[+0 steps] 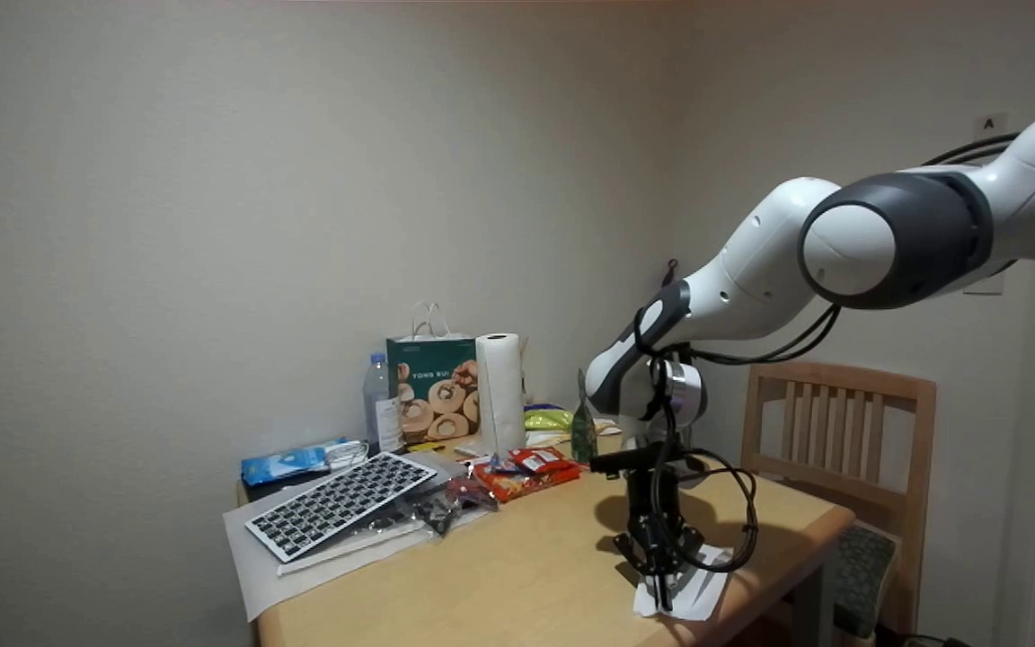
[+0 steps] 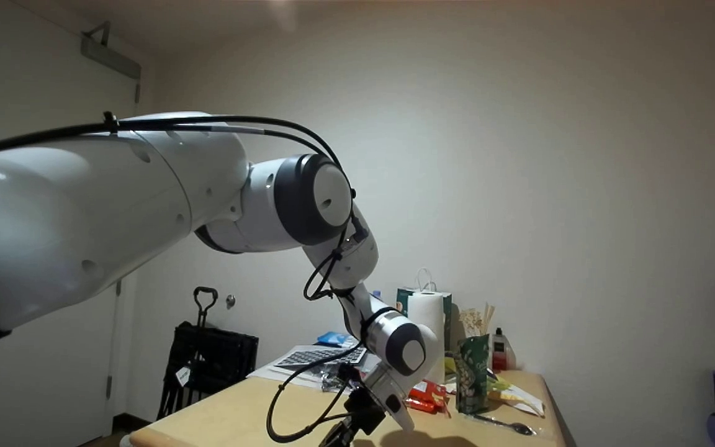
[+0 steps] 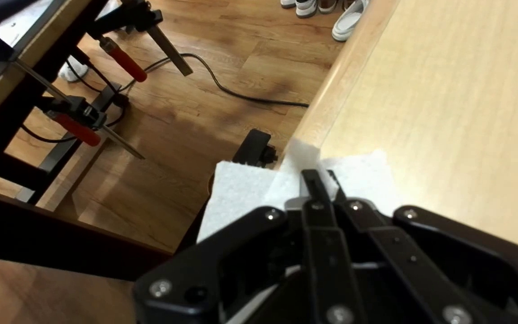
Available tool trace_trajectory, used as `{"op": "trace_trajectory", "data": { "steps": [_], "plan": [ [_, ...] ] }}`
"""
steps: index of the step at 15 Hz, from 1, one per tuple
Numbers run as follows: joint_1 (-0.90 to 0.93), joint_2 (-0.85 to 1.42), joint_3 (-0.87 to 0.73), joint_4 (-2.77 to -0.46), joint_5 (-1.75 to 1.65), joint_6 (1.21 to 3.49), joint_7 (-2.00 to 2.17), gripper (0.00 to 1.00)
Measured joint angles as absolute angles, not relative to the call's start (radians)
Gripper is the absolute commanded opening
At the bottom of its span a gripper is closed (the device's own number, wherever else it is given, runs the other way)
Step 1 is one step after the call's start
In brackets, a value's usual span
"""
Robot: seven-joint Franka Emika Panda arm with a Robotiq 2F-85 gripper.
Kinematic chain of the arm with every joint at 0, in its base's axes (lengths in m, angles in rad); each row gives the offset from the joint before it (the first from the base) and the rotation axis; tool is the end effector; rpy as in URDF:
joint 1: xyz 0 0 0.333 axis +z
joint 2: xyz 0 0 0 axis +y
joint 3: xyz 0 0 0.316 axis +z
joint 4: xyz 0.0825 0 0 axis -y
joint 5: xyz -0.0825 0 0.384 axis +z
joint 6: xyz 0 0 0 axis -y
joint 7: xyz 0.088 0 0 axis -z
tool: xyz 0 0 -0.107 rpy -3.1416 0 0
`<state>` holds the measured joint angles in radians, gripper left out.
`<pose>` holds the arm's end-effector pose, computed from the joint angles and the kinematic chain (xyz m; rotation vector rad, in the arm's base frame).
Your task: Use the white napkin to wipe the table
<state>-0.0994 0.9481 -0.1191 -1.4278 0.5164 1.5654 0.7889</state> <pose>0.6207 -0.0747 0.1009 -2.2410 1.5616 1.2502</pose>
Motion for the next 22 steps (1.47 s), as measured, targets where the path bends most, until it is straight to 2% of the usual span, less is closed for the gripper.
{"op": "trace_trajectory", "data": {
  "steps": [5, 16, 22],
  "plan": [
    [-0.156, 0.916, -0.190, -1.446, 0.519, 1.657, 0.849, 0.02],
    [-0.181, 0.917, -0.181, -1.425, 0.522, 1.709, 0.904, 0.00],
    [-0.342, 0.918, -0.230, -1.409, 0.540, 1.784, 0.944, 0.02]
  ]
}}
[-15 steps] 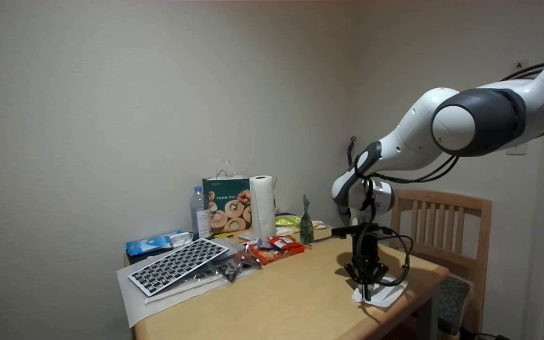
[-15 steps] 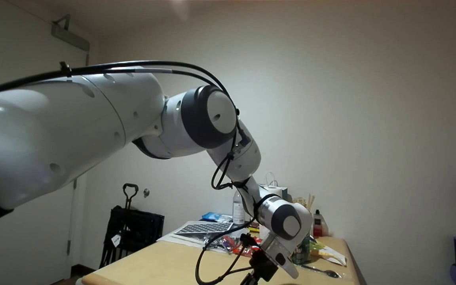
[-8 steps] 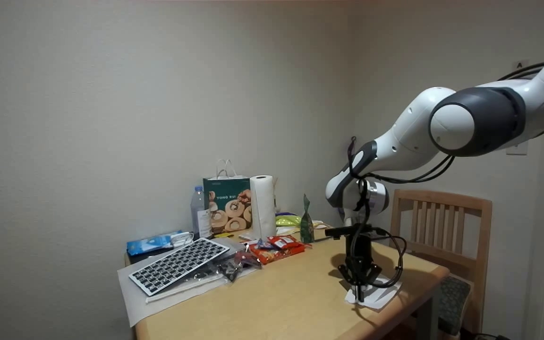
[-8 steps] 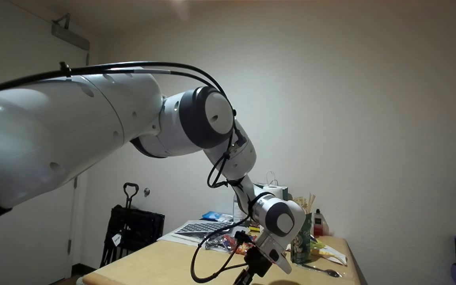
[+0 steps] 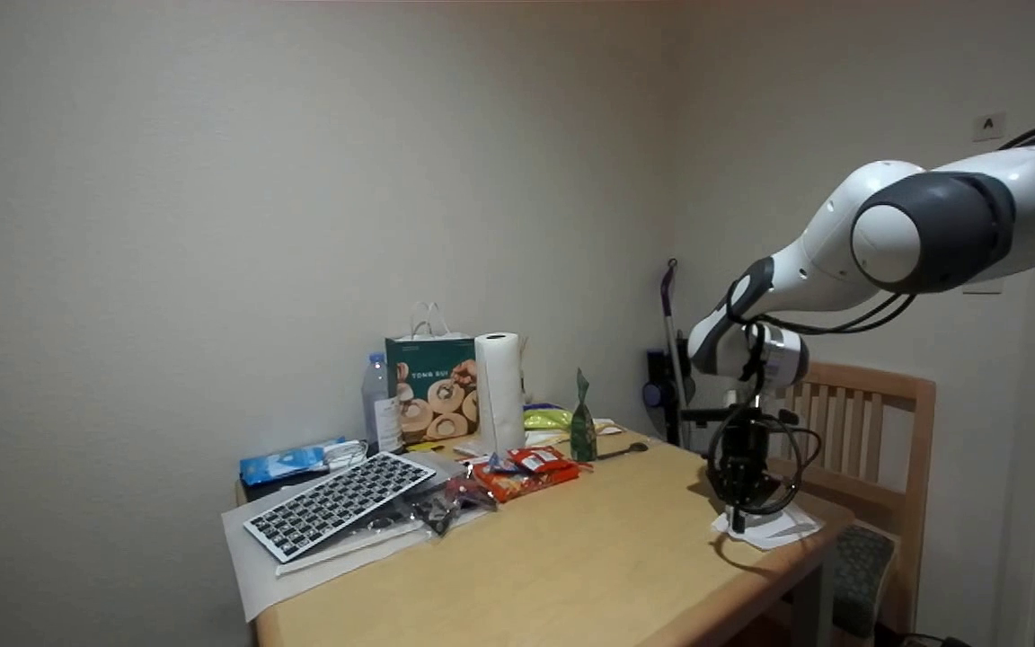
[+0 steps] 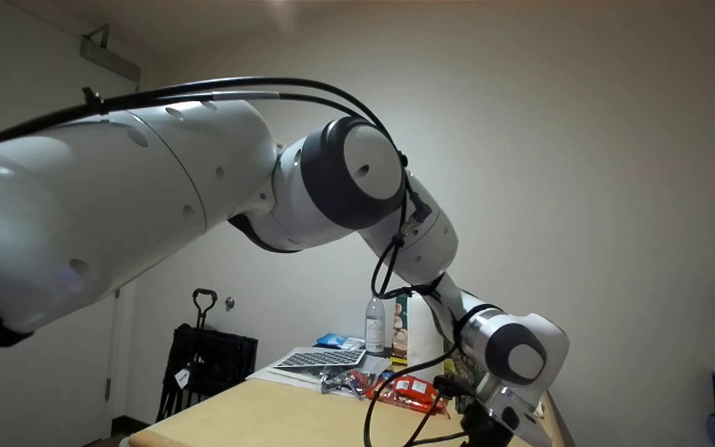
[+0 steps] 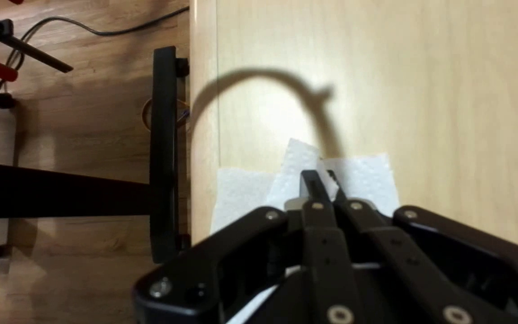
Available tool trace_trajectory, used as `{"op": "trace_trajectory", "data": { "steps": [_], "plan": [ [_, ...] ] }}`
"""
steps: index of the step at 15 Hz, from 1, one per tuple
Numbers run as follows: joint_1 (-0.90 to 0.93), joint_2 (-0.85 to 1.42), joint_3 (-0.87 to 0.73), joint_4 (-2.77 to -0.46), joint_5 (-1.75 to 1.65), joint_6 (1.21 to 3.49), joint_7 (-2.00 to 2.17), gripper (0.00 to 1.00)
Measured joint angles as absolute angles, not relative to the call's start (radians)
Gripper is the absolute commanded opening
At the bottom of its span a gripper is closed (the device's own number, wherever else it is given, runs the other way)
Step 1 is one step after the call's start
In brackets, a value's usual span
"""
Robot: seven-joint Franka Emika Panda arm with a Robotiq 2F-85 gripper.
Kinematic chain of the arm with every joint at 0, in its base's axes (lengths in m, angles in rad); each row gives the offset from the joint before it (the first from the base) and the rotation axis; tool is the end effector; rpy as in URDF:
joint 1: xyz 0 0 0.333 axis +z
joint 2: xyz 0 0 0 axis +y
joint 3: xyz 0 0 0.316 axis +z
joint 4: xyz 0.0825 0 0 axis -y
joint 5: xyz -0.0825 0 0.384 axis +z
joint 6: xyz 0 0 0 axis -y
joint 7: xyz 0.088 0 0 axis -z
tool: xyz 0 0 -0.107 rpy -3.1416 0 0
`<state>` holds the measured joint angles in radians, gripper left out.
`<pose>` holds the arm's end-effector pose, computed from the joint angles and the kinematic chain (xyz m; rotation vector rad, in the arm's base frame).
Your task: Use the white napkin to wipe the table
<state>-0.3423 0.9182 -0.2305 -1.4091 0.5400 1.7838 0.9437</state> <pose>0.5950 -0.3039 0.1315 -1.8449 2.1686 0.7974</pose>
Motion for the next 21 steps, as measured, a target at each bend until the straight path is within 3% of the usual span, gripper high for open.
{"op": "trace_trajectory", "data": {
  "steps": [21],
  "plan": [
    [-0.497, 1.010, -0.254, -1.231, 0.543, 1.932, 1.159, 0.00]
  ]
}}
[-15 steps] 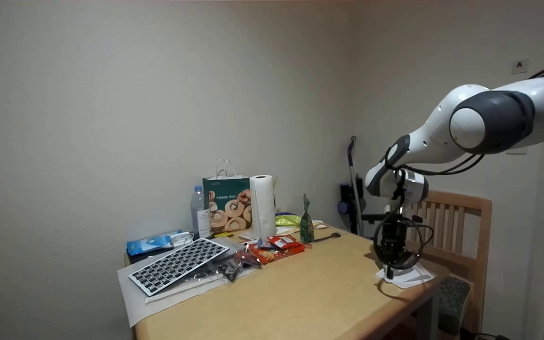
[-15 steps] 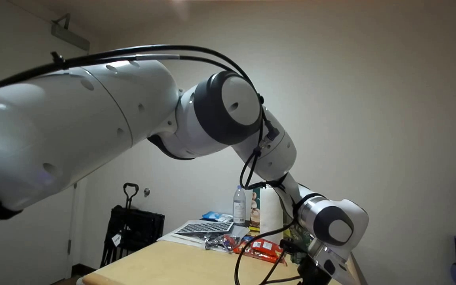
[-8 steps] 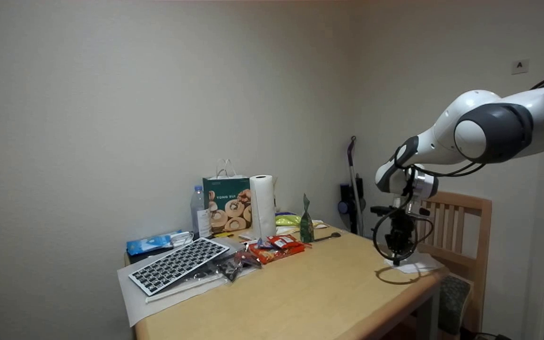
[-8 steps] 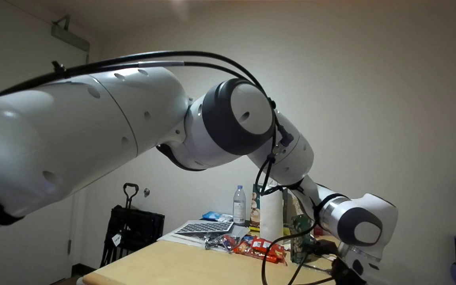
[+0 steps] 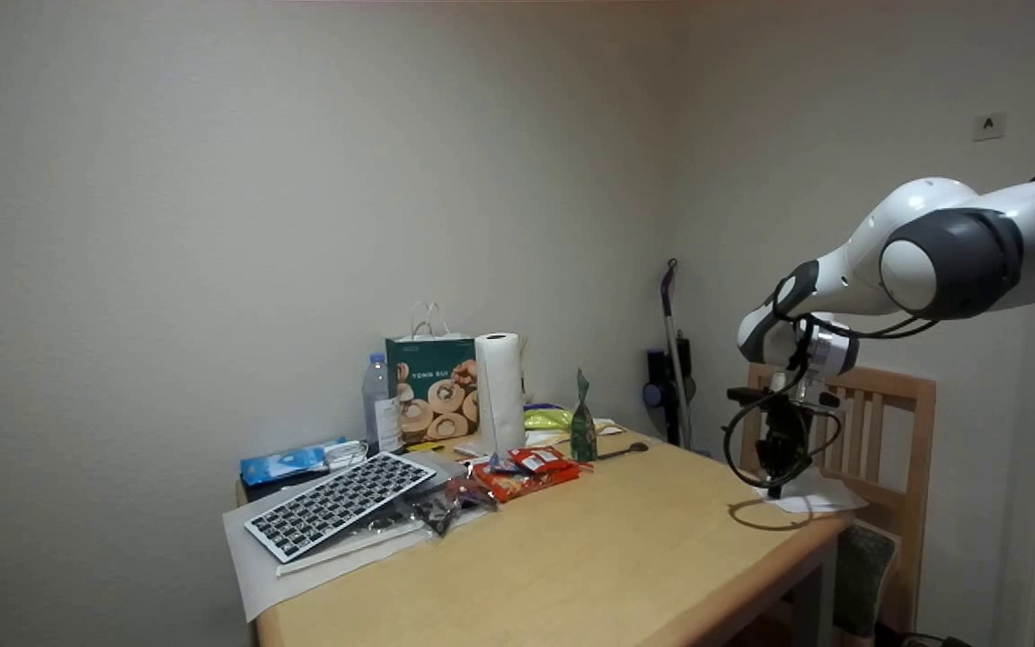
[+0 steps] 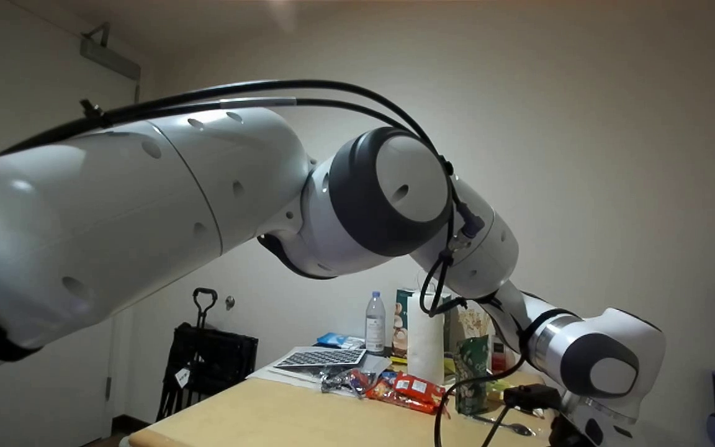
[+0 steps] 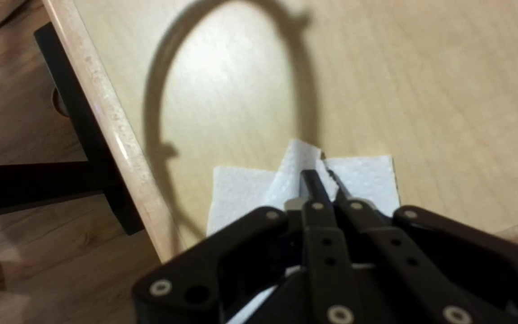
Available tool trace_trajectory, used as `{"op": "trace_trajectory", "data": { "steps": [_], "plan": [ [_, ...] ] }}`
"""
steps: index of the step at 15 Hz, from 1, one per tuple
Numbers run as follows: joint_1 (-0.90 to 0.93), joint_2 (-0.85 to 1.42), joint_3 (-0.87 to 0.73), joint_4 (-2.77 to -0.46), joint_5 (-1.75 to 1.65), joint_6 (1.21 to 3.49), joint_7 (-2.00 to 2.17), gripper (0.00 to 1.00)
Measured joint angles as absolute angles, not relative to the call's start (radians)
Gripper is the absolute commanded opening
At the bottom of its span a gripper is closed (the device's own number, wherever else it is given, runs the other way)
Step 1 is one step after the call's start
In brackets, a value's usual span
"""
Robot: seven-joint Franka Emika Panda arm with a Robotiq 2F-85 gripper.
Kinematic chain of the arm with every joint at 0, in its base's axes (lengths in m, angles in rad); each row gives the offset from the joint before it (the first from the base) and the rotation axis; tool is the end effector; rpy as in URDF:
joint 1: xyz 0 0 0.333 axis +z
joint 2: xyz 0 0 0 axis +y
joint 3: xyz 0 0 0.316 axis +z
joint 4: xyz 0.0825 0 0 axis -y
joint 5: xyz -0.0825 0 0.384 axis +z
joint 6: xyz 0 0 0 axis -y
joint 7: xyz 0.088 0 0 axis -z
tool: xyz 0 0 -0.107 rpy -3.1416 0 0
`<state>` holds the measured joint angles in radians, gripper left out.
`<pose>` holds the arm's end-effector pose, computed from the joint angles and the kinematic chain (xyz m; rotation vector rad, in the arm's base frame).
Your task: Use the white napkin to wipe the table
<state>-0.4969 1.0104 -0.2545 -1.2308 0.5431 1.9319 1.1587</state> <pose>0.5803 -0.4329 0.1436 -1.4658 2.5229 0.4631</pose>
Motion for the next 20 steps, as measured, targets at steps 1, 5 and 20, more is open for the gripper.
{"op": "trace_trajectory", "data": {
  "steps": [1, 5, 20],
  "plan": [
    [-0.497, 1.011, -0.257, -1.231, 0.539, 1.932, 1.171, 0.00],
    [-0.505, 1.011, -0.288, -1.231, 0.505, 1.912, 1.262, 0.00],
    [-0.483, 1.043, -0.211, -1.165, 0.469, 1.687, 1.246, 0.00]
  ]
}}
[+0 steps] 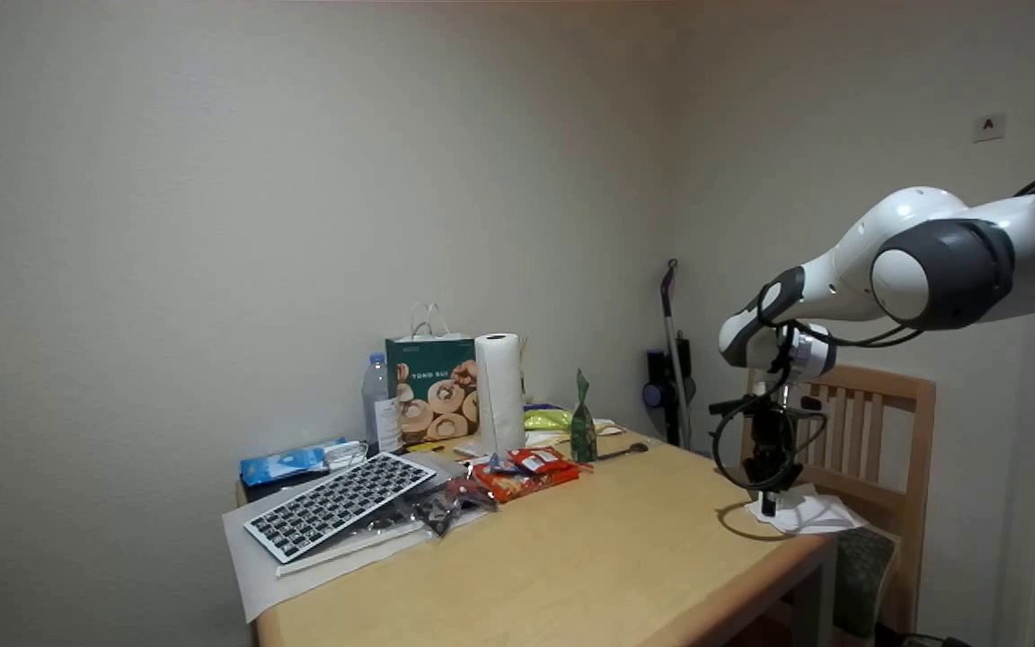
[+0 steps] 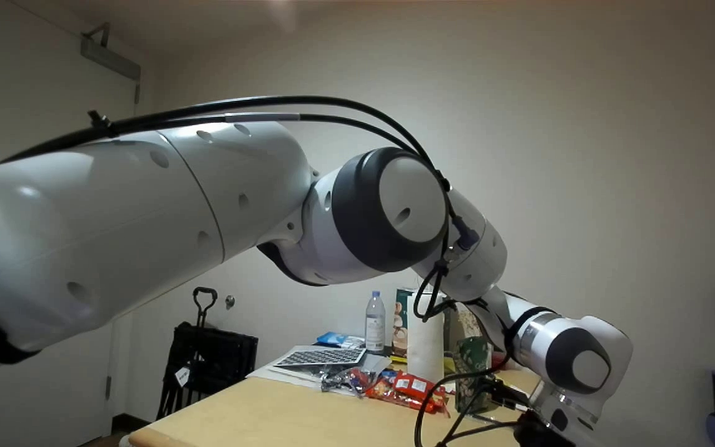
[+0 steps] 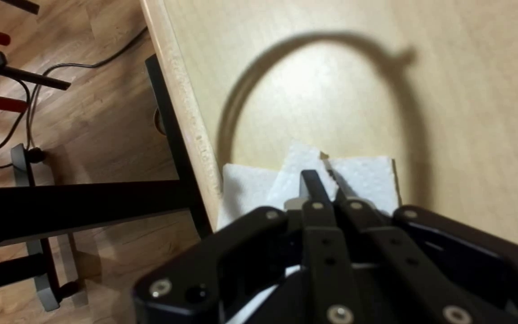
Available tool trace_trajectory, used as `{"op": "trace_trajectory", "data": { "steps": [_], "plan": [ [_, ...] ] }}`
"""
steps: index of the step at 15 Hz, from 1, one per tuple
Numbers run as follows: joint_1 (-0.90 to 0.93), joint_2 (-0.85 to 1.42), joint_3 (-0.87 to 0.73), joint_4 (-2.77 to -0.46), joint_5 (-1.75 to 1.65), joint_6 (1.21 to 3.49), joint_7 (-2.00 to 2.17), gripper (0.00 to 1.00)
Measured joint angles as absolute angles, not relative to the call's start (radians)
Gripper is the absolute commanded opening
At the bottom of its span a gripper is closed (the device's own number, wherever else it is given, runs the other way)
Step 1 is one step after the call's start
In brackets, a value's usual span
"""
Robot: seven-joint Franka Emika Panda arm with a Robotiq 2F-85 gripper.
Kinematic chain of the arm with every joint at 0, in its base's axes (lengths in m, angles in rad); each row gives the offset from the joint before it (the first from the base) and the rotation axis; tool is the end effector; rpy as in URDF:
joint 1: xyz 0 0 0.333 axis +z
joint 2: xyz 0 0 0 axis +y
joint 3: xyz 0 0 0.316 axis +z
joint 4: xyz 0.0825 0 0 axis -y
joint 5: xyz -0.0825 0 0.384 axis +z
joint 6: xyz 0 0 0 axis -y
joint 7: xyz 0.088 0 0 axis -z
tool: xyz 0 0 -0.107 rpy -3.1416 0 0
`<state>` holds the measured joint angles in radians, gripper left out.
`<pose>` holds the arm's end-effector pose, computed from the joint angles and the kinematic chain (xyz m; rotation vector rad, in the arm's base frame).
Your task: Use the white napkin to wipe the table
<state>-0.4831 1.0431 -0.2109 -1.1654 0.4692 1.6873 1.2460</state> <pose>0.5883 -0.3856 0.1325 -1.5144 2.5168 0.8134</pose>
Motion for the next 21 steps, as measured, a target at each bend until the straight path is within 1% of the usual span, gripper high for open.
{"op": "trace_trajectory", "data": {
  "steps": [4, 9, 16, 21],
  "plan": [
    [-0.432, 1.046, -0.183, -1.158, 0.465, 1.692, 1.246, 0.00],
    [-0.319, 1.086, -0.126, -1.077, 0.442, 1.672, 1.246, 0.02],
    [-0.306, 1.100, -0.117, -1.050, 0.436, 1.666, 1.243, 0.00],
    [-0.199, 1.115, -0.094, -1.008, 0.378, 1.672, 1.215, 0.00]
  ]
}}
